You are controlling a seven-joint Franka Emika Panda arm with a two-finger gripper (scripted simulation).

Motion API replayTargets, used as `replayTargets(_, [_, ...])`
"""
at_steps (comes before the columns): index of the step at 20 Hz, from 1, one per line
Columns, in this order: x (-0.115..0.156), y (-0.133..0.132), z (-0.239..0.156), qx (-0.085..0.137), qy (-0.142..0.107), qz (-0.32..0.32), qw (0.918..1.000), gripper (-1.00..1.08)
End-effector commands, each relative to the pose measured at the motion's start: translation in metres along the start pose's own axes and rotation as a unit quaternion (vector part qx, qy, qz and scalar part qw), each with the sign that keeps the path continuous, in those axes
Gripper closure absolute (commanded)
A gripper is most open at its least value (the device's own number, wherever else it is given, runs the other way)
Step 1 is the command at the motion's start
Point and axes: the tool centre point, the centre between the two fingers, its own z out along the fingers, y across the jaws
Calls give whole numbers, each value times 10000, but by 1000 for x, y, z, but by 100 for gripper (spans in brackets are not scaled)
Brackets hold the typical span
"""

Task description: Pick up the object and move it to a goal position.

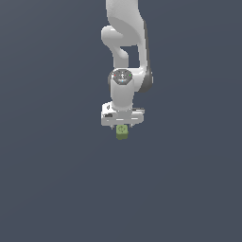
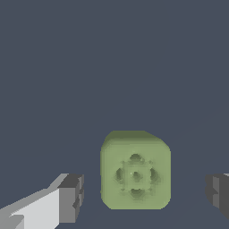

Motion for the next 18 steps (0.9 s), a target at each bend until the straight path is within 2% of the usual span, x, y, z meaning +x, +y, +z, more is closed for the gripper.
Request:
replayTargets(1, [-5, -1, 4, -3, -6, -21, 10000, -92])
replayTargets(9, [-6, -1, 10, -3, -11, -24, 10000, -92])
replayTargets(18, [-8, -1, 49, -3, -10, -27, 10000, -92])
